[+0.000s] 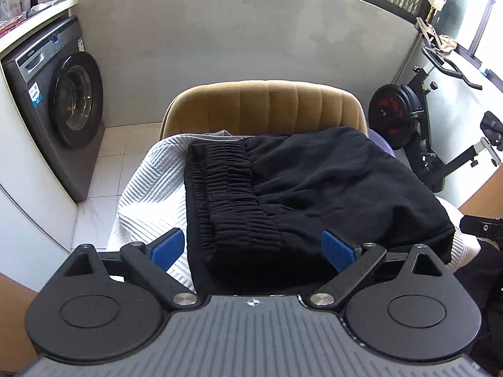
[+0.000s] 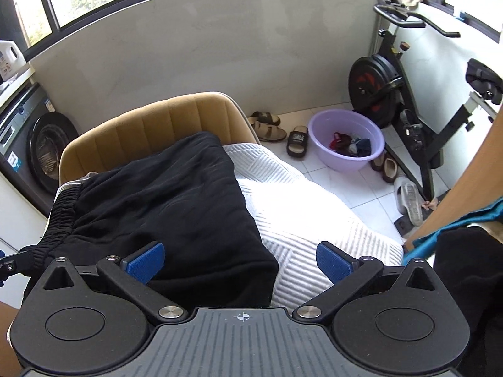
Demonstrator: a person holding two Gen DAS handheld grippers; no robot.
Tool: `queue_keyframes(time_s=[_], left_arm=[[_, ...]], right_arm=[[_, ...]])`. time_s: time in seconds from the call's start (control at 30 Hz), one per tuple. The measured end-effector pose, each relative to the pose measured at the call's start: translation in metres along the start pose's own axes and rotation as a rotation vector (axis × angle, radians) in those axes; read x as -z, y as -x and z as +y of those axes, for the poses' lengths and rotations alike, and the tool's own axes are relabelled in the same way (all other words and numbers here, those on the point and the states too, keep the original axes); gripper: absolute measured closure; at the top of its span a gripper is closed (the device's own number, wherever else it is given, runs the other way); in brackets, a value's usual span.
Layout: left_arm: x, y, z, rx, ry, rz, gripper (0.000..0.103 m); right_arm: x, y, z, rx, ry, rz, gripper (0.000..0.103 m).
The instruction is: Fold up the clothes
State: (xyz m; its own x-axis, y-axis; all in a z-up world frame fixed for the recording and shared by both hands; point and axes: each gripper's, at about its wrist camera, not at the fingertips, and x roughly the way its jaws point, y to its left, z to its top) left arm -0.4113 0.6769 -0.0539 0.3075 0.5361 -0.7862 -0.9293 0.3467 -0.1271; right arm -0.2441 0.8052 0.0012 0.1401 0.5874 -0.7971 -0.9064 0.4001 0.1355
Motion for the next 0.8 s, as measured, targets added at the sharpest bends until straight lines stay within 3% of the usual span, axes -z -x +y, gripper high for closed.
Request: queue_keyframes(time_s=[0.13,0.3,0.43,0.6,0.8], left_arm=[[0.014,0.008,-0.019,-0.001,-0.047,0.01,0.007],[0.035,0.032,-0.037,0.006,-0.016,0.014,0.005],[0.057,0.059,-0.057,-0.04,0.009,-0.026,0.002],[0.094,0.09,-0.1,-0.032,0.066,-0.055,0.001],[0.154,0.121,-0.154,-0.043,0.094,-0.055,0.001]], right_arm=[[0.021,0.026,-0.001,0.026,-0.025,-0.013,0.001],[0.046,0.051,-0.006,0.018,-0.032,-0.028,0.001],[0.061,0.068,-0.019,-0.019,-0.042,-0.034,0.001],[0.084,0.094,-0.055,-0.082,-0.057,-0.038,0.001],[0.133,0.142,-0.099,-0.093,0.05,-0.084,0.001]])
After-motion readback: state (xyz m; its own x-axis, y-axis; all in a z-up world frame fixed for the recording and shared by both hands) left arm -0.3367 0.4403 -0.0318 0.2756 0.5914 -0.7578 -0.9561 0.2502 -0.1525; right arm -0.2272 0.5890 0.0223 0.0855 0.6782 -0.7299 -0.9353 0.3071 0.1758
